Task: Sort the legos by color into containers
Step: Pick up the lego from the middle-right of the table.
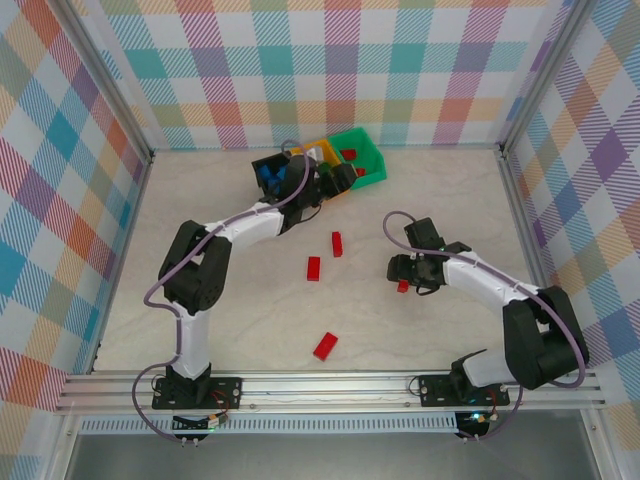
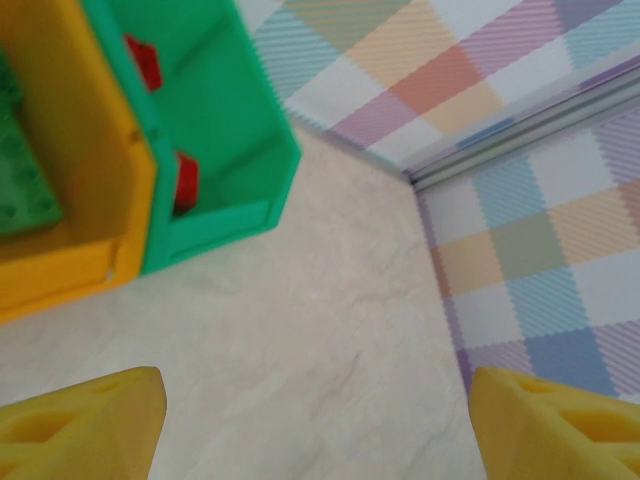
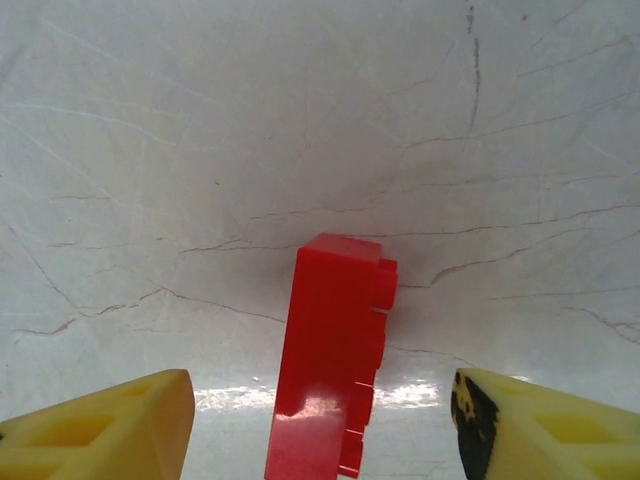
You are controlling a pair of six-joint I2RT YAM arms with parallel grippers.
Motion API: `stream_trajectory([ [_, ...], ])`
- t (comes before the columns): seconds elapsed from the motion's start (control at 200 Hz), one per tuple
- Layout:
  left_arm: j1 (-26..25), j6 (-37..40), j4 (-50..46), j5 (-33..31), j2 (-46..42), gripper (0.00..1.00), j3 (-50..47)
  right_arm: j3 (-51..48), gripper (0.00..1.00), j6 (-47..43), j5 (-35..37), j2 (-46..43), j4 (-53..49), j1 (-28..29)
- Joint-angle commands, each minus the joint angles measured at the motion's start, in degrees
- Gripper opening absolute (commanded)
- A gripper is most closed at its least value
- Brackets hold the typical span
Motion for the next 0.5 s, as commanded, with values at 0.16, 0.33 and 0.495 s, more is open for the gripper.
stream_trajectory([
  [0.16, 1.6, 2.4, 1.0, 0.2, -8.8, 0.79, -10.3, 1.9, 0.24, -1.2, -3.8, 7.1, 2.7, 0.1],
  [0.33, 3.9, 1.0, 1.7, 1.2, -12.7, 0.79, -17.6, 5.5, 0.18, -2.5, -4.0, 7.0, 2.6, 0.1],
  [0.495, 4.6, 1.7, -1.0, -0.7, -18.8, 0.79, -24.6, 12.6, 0.15, -4.1, -5.3, 9.5, 3.4, -0.1],
])
